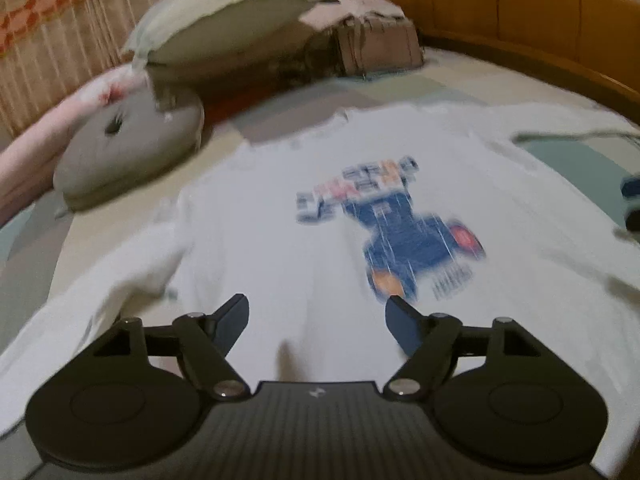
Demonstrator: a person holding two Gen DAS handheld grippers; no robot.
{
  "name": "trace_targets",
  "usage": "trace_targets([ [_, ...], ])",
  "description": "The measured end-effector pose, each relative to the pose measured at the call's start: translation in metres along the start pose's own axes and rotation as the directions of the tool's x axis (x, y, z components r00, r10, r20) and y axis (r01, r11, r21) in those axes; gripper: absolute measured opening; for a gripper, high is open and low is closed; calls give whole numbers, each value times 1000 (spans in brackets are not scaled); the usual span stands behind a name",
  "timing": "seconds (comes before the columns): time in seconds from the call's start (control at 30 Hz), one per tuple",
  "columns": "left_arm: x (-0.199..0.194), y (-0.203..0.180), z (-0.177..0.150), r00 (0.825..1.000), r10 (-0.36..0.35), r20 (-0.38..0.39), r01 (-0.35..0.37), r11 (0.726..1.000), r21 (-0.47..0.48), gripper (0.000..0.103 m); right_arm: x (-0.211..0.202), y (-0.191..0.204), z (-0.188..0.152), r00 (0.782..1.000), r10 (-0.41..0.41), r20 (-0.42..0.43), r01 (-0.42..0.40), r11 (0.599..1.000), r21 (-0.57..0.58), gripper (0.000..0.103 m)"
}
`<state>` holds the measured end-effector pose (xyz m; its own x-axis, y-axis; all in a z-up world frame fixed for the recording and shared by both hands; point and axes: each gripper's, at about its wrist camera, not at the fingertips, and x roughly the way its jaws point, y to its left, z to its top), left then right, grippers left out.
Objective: Fold clothes
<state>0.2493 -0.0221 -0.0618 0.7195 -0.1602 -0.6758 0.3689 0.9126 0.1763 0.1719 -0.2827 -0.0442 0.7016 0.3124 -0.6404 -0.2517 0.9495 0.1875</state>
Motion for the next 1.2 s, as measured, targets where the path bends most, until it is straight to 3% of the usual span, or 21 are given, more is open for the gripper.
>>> trace_targets([
  [0.2,45,17,-12,994,-90,-63,84,992,-98,78,87,-11,58,1000,-31,-1,31,995,-93,74],
  [0.37,39,24,-23,993,-112,-32,108,989,-105,84,144,-38,64,997,-70,-35,69,997,-33,73],
  [0.43,39,26,-27,992,-121,-23,118,987,-113,85,152,-55,60,997,-74,-39,75,997,19,62],
  [0.5,38,28,-28,991,-129,-18,126,985,-117,85,146,-66,56,996,-90,-22,91,995,48,53],
  [0.73,35,25,-26,993,-118,-31,114,989,-98,85,115,-55,53,974,-220,-46,222,974,51,57],
  [0.87,32,24,-28,994,-107,-29,105,992,-76,85,86,-5,43,991,-134,-5,133,990,-36,64],
  [0.97,30,20,-28,995,-93,-24,92,994,-51,85,85,18,28,996,-75,-58,70,994,-81,64],
  [1.07,28,19,-28,996,-89,-23,88,995,-40,85,89,1,6,986,-107,-127,107,994,-6,65],
  [1.2,26,17,-28,995,-94,-26,93,995,-20,85,66,-43,-7,989,-112,-96,127,976,176,55],
])
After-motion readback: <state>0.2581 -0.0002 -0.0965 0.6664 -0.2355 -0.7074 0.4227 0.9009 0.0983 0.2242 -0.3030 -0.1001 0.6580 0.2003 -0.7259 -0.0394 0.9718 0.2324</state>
